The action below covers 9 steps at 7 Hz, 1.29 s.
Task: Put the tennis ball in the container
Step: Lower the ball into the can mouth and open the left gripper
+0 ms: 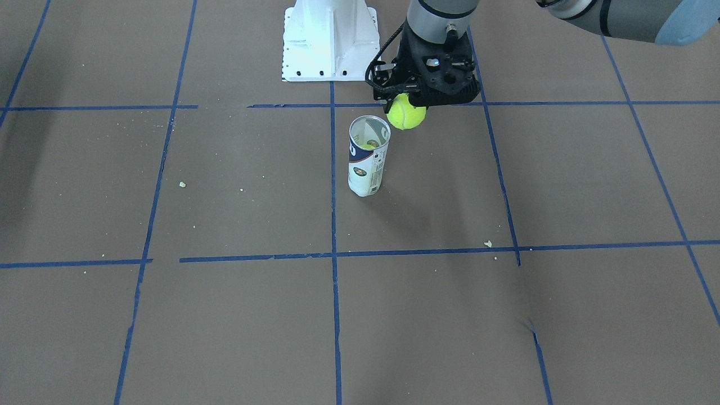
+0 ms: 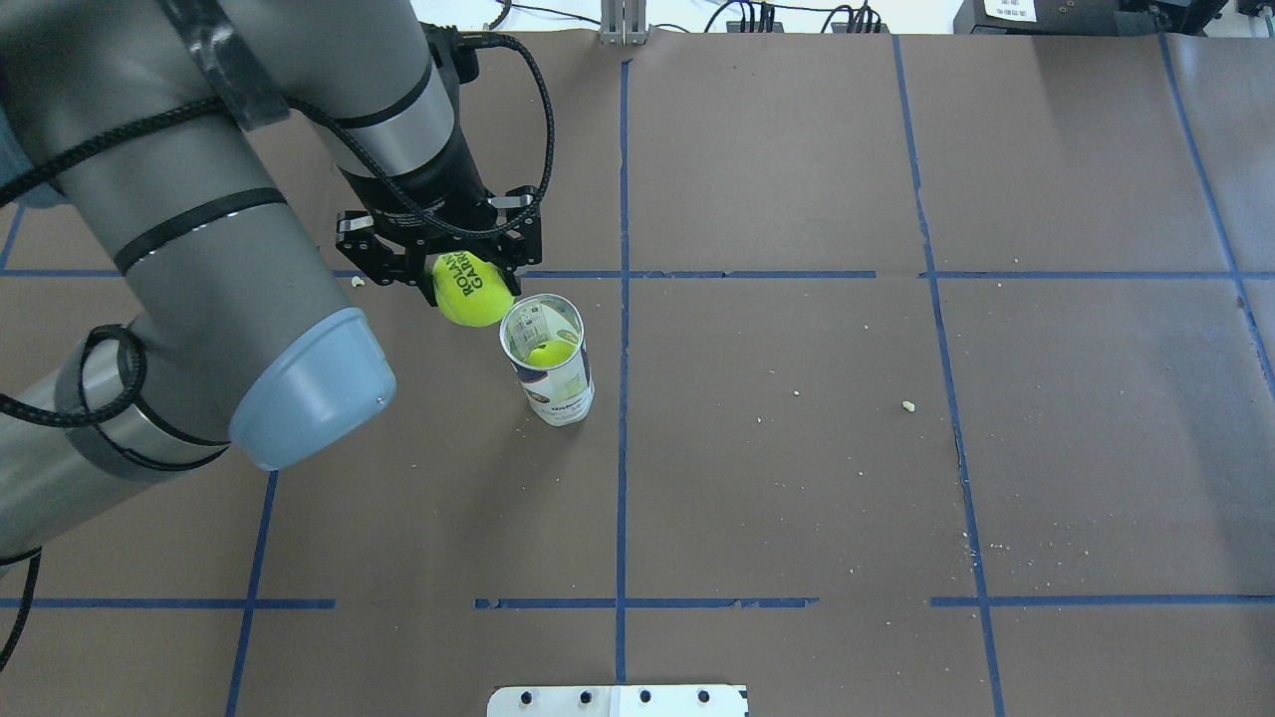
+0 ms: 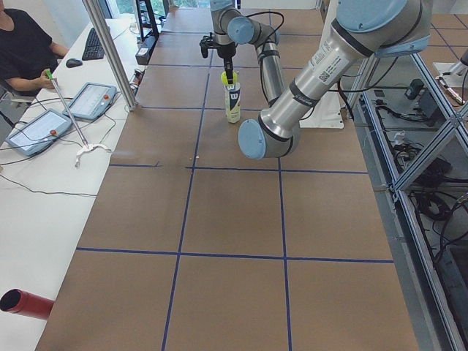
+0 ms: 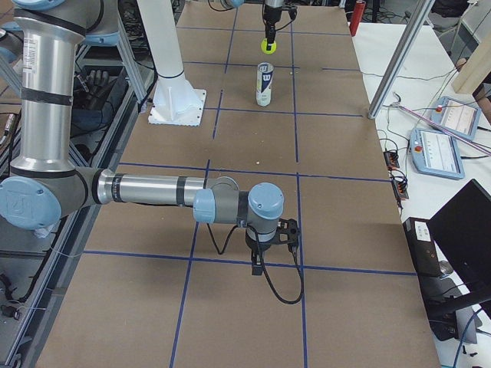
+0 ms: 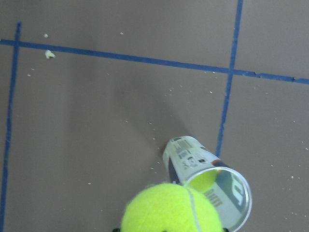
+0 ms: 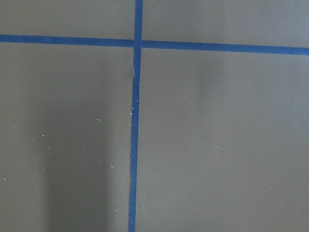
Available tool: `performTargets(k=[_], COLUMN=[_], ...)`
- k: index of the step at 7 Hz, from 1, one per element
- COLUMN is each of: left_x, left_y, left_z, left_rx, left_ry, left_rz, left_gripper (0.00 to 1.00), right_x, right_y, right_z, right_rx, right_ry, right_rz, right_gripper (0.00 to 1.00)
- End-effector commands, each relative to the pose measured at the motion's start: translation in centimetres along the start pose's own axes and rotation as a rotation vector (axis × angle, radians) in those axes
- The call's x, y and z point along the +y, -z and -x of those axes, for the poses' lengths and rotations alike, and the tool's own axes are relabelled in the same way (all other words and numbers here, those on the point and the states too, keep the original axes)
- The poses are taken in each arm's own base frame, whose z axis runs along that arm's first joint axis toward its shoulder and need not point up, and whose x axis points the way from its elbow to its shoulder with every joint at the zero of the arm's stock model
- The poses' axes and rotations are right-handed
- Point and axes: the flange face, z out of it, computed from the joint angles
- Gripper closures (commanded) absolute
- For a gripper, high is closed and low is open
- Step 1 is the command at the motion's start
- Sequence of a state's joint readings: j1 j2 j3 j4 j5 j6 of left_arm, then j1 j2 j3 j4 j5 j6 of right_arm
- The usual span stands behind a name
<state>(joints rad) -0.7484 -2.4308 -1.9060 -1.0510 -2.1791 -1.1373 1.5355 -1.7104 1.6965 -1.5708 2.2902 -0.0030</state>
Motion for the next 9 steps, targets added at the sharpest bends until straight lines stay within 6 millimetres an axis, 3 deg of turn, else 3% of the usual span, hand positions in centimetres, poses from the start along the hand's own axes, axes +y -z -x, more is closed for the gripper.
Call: performTargets(k=[1, 5, 6, 9], left_x=[0.1, -0.6, -0.4, 0.0], left_y=[-1.9, -3.3, -3.0, -2.4], left_z=[-2.3, -2.3, -2.3, -2.2], left_rx=[0.011, 0.008, 0.016, 0.032], left_ry=[0.019, 0.009, 0.0, -0.015], left_rz=[0.011, 0.014, 0.011, 0.001], left_gripper=[1.0, 1.0, 0.01, 0.0], right_x=[0.0, 0.0, 0.0, 0.0], right_y=[0.0, 0.0, 0.0, 0.0], right_z=[0.0, 0.0, 0.0, 0.0], right_rx=[0.0, 0.0, 0.0, 0.0], right_ry=[0.0, 0.0, 0.0, 0.0], right_rz=[0.0, 0.0, 0.0, 0.0], right_gripper=[0.0, 0.0, 0.0, 0.0])
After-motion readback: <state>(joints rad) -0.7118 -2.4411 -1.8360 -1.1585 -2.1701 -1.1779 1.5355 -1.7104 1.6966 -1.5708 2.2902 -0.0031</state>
